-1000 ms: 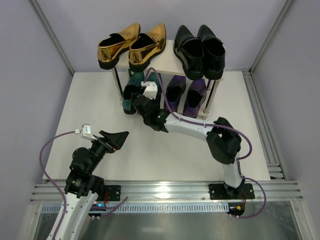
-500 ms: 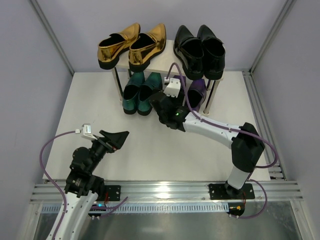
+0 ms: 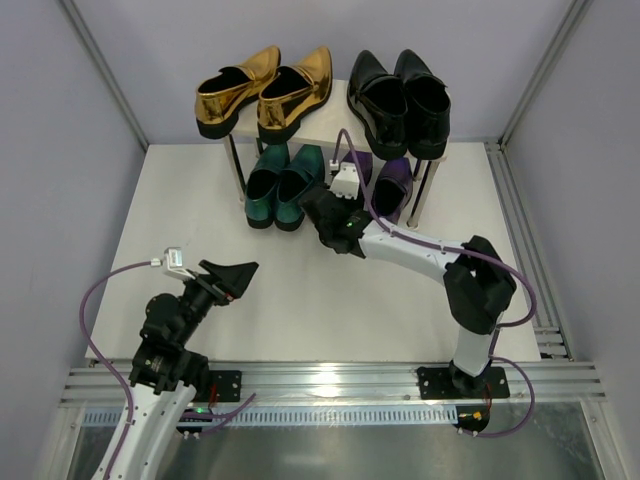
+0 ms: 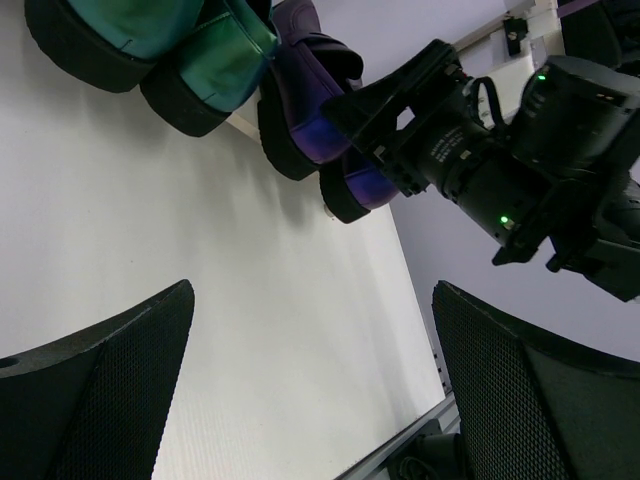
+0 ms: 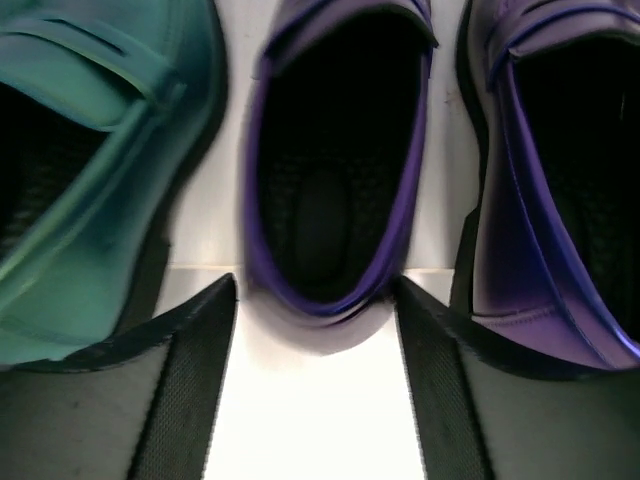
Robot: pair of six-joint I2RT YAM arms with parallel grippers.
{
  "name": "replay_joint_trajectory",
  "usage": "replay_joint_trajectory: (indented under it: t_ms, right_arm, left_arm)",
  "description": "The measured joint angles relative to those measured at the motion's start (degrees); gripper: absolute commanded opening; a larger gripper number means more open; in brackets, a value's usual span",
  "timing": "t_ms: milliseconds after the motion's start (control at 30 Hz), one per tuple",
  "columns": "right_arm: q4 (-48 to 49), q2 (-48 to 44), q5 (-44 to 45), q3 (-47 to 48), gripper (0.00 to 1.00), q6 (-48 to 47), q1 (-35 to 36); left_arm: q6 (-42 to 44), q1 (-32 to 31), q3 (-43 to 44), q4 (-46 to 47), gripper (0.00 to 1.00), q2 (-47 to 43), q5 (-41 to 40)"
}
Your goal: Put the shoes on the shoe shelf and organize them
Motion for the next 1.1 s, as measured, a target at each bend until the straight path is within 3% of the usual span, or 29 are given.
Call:
replay_joint_trajectory:
  t_ms: [67, 133, 167, 200, 267, 1000, 1033, 1067, 1100]
  right_arm:
    - [-0.96, 2.08, 0.17, 0.83, 0.58, 0.17, -0.83]
    - [-1.42, 3.23, 0.26, 2.12, 0.27, 0.52, -1.27]
    - [-1.40, 3.41, -0.04, 2.34, 0.26, 0.85, -1.38]
    - [-1.44, 3.56, -0.04, 2.45, 0.13, 1.33, -1.44]
    - [-1.53, 3.74, 0.13, 2.45, 0.04, 1.70, -1.62]
    - [-8.24, 0.55, 6.36, -0.76, 0.05, 13.42, -2.14]
    - [-8.24, 0.44, 6.36, -0.87, 0.14, 13.35, -2.14]
    - [-8.20, 0.28, 6.32, -1.07, 0.36, 13.07, -2.16]
    - [-7.72, -0.04, 6.19, -1.49, 0.44, 12.83, -2.19]
  left_arm:
    - [0.00, 0.00, 0.00, -0.02, 1.00, 0.00, 0.00]
    - [0.00, 0.00, 0.00, -0.02, 1.00, 0.00, 0.00]
    - [0.00, 0.00, 0.00, -0.02, 1.00, 0.00, 0.00]
    - [0.00, 0.00, 0.00, -0.02, 1.00, -0.04, 0.00]
    - [0.02, 0.00, 0.00, -0.04, 1.00, -0.09, 0.00]
    - [0.00, 0.00, 0.00, 0.74, 1.00, 1.01, 0.11]
    - [0.00, 0.00, 0.00, 0.74, 1.00, 1.14, 0.11]
    - [0.00, 0.00, 0.00, 0.74, 1.00, 1.20, 0.11]
    - [0.00, 0.00, 0.00, 0.74, 1.00, 1.25, 0.13]
